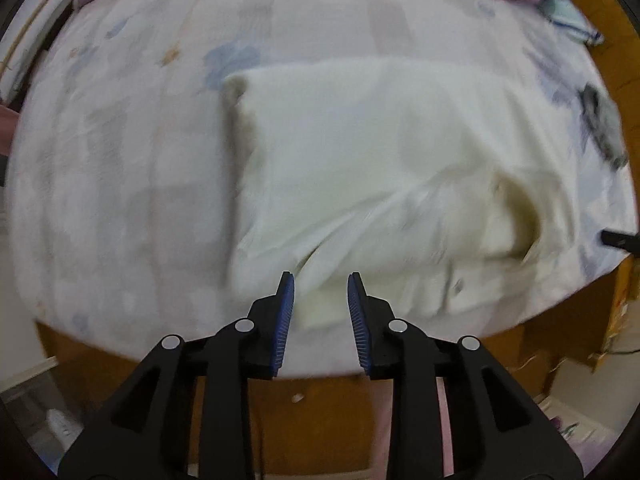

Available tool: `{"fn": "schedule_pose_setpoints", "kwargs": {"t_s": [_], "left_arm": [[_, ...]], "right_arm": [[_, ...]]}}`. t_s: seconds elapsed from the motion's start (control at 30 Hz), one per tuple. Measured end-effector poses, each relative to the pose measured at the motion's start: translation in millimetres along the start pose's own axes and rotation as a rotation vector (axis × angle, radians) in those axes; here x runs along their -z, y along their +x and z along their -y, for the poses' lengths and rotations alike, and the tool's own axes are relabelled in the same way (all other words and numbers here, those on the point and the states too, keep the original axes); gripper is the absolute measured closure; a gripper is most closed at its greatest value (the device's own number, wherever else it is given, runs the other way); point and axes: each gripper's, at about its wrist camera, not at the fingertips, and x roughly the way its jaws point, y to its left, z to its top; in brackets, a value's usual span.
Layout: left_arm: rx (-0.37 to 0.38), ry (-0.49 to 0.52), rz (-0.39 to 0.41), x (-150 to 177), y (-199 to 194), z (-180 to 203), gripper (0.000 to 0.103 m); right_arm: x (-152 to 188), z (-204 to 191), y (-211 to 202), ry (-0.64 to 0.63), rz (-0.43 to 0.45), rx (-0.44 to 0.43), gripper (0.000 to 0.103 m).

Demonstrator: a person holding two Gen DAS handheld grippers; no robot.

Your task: Fold large clothes

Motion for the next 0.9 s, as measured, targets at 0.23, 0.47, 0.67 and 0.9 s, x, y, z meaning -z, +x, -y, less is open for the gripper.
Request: {"fn": "schedule_pose_setpoints", "kwargs": {"t_s": [0.23,0.47,0.67,0.9], "left_arm": [[0.117,-0.104,-0.025,-67,66,27,0.074],[0.107,-0.032,-0.257,5,110,40,0.075],[0.046,-0.075,-0.335,48,91,7,0.072],[0.057,-0.236,-0.075,-52,48,-54,0.045]], "right_arm": [[-62,-27,80,0.090,-0.058,-0.082,0.080],[18,-23,129,0.138,-0.247,-0.059,0.082],[40,-1,83,0.202,-0.229,-0.033,0.070],[-57,44,23,0.287,0.018,0.059,0.041]]}}
